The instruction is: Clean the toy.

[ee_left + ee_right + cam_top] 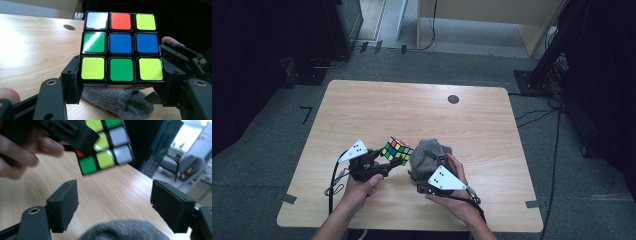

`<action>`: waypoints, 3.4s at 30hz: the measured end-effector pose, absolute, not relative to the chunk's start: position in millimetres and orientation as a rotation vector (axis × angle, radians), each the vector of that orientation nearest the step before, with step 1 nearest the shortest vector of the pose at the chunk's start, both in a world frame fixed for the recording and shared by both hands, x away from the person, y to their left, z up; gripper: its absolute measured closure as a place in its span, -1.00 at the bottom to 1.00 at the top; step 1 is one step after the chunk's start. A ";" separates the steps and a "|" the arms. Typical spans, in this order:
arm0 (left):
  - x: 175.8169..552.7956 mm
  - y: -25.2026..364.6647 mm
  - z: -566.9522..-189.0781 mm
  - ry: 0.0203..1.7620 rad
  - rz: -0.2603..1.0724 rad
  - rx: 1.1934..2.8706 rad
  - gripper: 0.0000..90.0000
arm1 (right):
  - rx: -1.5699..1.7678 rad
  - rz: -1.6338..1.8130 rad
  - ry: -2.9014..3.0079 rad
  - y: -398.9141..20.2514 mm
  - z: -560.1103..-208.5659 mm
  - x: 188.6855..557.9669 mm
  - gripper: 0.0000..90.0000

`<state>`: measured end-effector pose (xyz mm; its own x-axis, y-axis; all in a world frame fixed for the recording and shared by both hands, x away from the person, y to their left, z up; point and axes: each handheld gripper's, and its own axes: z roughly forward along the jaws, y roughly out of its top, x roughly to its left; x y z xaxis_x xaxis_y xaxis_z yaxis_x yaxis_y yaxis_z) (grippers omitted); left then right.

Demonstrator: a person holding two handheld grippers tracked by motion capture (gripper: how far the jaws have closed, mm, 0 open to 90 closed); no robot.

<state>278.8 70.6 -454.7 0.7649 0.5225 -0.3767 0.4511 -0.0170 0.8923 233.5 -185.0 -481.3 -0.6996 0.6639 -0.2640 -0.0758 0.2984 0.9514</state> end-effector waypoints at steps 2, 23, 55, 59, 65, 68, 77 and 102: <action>277.5 67.5 -454.0 0.770 0.056 1.659 -0.24 | 0.502 1.464 1.912 -183.4 -481.0 232.3 -0.49; 279.3 55.9 -456.5 0.721 -0.101 1.716 -0.30 | 0.446 1.418 1.924 -178.5 -479.7 228.7 -0.24; 256.5 39.3 -469.7 0.443 0.475 1.959 -0.44 | 1.097 1.629 2.190 -205.1 -440.9 243.0 -0.24; 255.6 37.1 -471.0 0.428 0.495 1.962 -0.46 | 1.161 1.616 2.223 -200.6 -443.9 244.2 -0.24; 256.2 38.2 -471.8 0.417 0.474 1.973 -0.44 | 1.250 1.636 2.245 -199.9 -445.8 246.2 -0.24; 255.0 36.7 -472.7 0.408 0.492 1.979 -0.45 | 1.269 1.631 2.259 -198.7 -447.3 246.9 -0.24; 252.6 37.0 -471.7 0.387 0.501 1.969 -0.47 | 1.289 1.644 2.280 -196.3 -448.1 246.1 -0.24; 255.7 40.1 -474.5 0.430 0.517 1.935 -0.29 | 1.360 1.805 2.232 -203.1 -451.5 250.4 -0.36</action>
